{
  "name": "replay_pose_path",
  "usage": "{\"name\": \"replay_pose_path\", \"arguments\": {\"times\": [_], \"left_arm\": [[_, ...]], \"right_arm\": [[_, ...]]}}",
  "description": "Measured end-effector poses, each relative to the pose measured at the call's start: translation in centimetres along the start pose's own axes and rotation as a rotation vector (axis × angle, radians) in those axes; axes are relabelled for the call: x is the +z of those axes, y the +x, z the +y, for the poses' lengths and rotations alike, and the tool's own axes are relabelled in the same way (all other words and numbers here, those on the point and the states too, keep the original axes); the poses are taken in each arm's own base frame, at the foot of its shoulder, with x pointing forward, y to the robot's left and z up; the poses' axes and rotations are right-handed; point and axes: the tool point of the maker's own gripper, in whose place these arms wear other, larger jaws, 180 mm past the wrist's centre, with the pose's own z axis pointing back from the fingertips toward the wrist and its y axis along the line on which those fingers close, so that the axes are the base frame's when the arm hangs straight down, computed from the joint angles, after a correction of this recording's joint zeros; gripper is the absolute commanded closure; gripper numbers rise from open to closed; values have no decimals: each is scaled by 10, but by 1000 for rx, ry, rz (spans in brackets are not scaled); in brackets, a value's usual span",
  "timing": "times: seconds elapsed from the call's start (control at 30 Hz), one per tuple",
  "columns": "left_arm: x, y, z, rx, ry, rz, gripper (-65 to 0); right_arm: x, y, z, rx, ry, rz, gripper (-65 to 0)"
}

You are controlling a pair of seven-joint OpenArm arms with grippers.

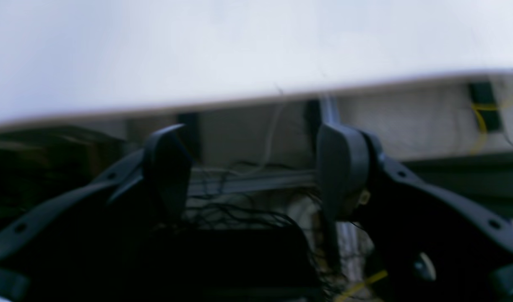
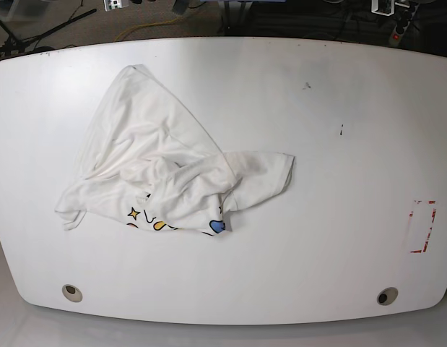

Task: Fold the T-shirt properly

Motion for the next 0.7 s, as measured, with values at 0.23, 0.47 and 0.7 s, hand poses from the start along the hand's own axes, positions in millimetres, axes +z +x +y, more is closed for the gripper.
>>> {"name": "replay_pose_path", "arguments": {"times": [0.23, 0.47, 0.7], "left_arm": [[-18, 19, 3, 1, 11, -69, -431], [-36, 43, 6, 3, 21, -151, -432], [-51, 60, 8, 1, 29, -190, -433]], "right_arm": [[0, 38, 7, -96, 112, -152, -173], [-4, 79, 6, -97, 142, -315, -173], [-13, 112, 3, -64, 145, -407, -173]]}}
